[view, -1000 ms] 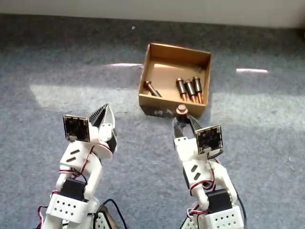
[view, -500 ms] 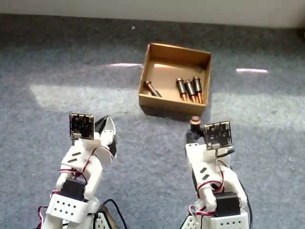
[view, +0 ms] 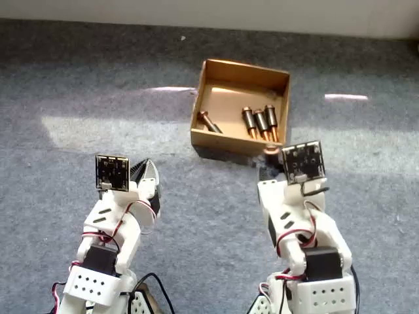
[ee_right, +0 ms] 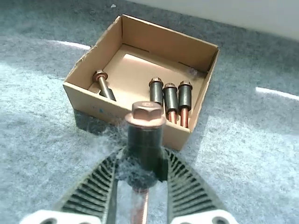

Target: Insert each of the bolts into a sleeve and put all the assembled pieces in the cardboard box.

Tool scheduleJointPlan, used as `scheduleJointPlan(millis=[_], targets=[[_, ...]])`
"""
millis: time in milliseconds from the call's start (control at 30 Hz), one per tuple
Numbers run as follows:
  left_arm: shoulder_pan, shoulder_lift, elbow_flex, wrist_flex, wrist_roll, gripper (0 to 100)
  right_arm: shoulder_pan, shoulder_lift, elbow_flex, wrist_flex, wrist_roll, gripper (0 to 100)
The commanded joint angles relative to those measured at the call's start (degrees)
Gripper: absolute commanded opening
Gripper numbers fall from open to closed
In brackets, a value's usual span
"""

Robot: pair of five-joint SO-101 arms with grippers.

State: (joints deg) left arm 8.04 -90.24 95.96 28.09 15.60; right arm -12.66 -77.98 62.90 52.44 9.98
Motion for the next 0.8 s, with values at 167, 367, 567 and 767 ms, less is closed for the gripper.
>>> scheduleJointPlan(millis=[167, 367, 567, 767], targets=[[-0.7, -0.4, 1.8, 0.4, -0.3, 2, 0.7, 22.8, -16.2, -12.7, 0.5, 0.5], [-0.7, -0.4, 1.8, 0.4, -0.3, 2, 0.7, 36.3, -16.8, -23.9, 0.5, 0.5], [-0.7, -0.3, 1.8, 0.4, -0.3, 2, 0.9, 49.5, -16.8, -36.7, 0.5, 0.5], [-0.7, -0.3, 1.8, 0.4, -0.3, 2, 0.9, 56.5, -16.9, -46.5, 0.5, 0.5]])
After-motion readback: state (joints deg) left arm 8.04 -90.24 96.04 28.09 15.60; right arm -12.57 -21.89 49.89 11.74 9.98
